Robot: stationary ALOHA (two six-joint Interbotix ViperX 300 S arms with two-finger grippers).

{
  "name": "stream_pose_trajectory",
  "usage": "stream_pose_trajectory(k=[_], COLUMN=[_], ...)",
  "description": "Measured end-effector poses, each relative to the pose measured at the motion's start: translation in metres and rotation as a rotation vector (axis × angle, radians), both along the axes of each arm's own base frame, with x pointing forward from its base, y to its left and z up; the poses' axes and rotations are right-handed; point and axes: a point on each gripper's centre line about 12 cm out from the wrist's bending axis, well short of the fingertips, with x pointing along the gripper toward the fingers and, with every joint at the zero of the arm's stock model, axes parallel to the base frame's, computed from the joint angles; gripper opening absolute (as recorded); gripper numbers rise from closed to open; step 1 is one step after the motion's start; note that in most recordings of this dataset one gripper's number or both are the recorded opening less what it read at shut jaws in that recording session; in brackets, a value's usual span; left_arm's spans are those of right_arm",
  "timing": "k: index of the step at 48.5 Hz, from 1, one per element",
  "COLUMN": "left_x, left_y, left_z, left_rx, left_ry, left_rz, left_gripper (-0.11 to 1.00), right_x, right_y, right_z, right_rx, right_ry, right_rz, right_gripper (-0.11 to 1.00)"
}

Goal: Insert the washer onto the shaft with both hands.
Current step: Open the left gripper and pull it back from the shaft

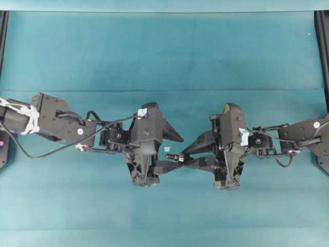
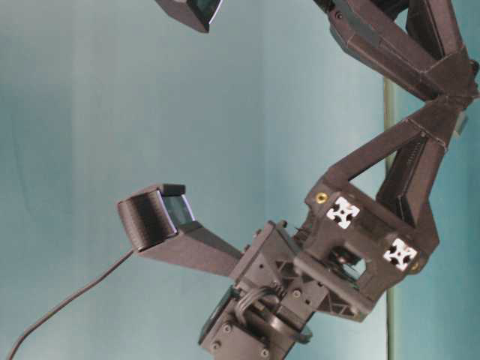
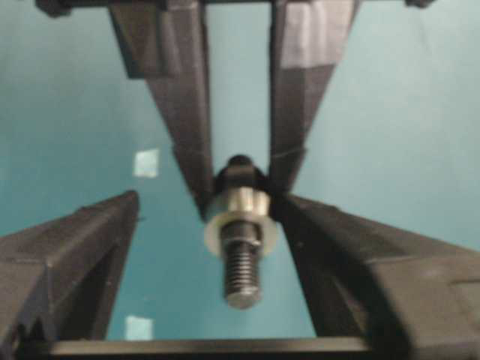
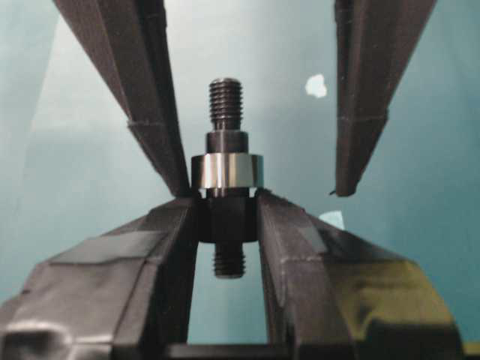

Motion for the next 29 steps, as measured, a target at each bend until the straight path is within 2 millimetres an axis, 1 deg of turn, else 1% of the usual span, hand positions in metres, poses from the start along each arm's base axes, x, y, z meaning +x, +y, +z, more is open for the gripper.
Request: stream_pose_trajectory(k=[4,17,24,29], left_x=[-0.001,-0.012,-0.019,-0.028], left_y=[-0.001,0.002,0.002,0.002], left_z=[0.005,0.010,0.017,0.020], left_rx=[0.002,0.005,0.005,0.006], left_ry=[-0.005,0.018,0.020,0.032], left_rz=[-0.003,0.001,0.000,0.000], left_gripper=[0.82,0.82,0.82,0.82], right_x=[0.000,0.000,0.000,0.000], right_y=[-0.001,-0.002,-0.002,-0.002], right_z=[0.000,0.000,-0.001,-0.001], right_rx=[0.001,0.001,-0.001,0.000], right_ry=[0.003,0.005,0.008,0.008], right_rz=[-0.004,-0.006,-0.004,-0.006], right_gripper=[-0.01,-0.01,-0.01,-0.01])
